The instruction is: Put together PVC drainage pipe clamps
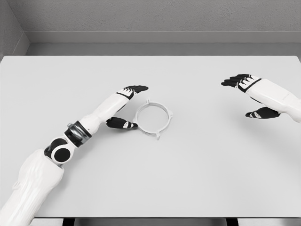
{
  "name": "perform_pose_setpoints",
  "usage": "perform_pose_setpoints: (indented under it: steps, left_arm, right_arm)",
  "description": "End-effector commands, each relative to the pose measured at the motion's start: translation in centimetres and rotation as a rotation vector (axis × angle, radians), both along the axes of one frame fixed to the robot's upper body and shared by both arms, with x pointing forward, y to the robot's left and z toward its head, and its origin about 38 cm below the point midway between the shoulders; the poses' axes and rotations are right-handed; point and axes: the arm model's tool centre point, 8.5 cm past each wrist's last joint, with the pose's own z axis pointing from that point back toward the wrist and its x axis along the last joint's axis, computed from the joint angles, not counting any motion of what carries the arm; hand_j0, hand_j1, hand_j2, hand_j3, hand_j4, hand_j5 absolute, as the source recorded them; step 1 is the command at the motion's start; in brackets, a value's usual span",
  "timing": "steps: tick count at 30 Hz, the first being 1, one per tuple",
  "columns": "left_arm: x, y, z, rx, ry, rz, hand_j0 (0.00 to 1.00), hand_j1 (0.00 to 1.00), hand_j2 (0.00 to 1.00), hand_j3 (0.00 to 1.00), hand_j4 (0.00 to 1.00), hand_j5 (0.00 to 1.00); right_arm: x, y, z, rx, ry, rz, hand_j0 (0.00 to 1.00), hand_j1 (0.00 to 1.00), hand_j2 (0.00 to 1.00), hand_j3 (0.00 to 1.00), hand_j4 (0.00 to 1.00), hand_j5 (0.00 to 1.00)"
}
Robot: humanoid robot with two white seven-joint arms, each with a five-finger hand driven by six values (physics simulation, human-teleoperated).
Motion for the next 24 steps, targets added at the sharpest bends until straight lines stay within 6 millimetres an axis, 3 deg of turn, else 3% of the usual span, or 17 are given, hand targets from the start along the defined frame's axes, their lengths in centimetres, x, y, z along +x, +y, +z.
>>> perform_pose_setpoints:
  steps: [1,24]
  left_arm:
    - [0.01,0.02,0.05,-0.006,0.001,0.001,1.0,1.0,1.0,1.0,1.0,1.0]
    - [-0.38,-0.1,0.58,-0.019,-0.013,-0.006,1.0,1.0,1.0,1.0,1.0,1.0]
  right_arm:
    - [0.01,-0.03,0.07,0.006,0.0,-0.002,1.0,1.0,1.0,1.0,1.0,1.0]
    - [0.01,-0.03,0.07,0.006,0.0,-0.002,1.0,1.0,1.0,1.0,1.0,1.0]
